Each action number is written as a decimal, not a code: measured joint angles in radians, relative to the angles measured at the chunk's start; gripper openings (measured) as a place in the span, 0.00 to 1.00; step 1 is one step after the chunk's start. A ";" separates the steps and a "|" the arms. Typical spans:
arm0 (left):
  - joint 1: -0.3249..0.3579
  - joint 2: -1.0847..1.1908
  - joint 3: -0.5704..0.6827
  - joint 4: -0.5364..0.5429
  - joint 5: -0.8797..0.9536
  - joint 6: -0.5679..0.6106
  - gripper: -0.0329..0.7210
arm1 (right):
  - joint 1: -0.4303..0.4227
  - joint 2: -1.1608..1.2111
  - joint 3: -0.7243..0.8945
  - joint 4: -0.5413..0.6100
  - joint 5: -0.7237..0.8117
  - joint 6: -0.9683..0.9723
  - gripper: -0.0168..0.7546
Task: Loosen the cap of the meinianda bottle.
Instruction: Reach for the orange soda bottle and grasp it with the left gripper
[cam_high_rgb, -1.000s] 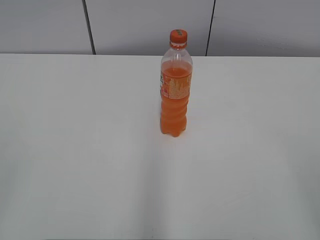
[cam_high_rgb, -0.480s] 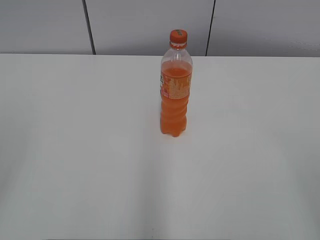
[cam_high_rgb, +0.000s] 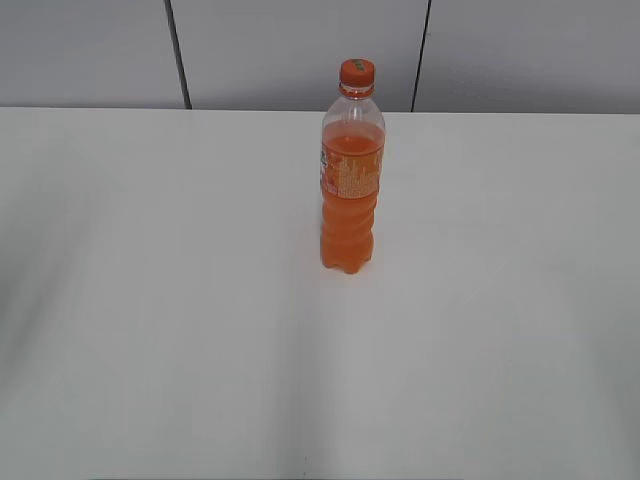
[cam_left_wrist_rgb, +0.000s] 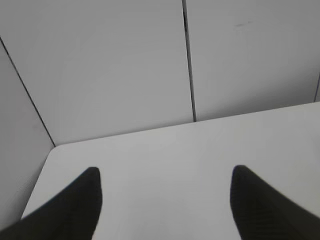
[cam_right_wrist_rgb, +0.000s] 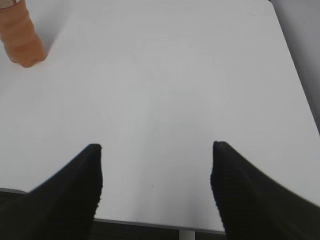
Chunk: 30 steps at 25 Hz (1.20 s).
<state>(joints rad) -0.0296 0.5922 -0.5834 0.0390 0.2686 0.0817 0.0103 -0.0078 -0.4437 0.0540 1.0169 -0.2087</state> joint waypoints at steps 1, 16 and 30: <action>0.000 0.036 0.000 0.000 -0.039 0.000 0.70 | 0.000 0.000 0.000 0.000 0.000 0.000 0.68; 0.000 0.450 0.000 0.010 -0.480 0.000 0.69 | 0.000 0.000 0.000 0.000 0.000 0.000 0.68; 0.000 0.692 0.000 0.010 -0.730 0.000 0.69 | 0.000 0.000 0.000 0.000 0.000 0.000 0.68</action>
<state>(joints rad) -0.0296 1.2839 -0.5834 0.0491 -0.4618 0.0817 0.0103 -0.0078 -0.4437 0.0540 1.0169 -0.2087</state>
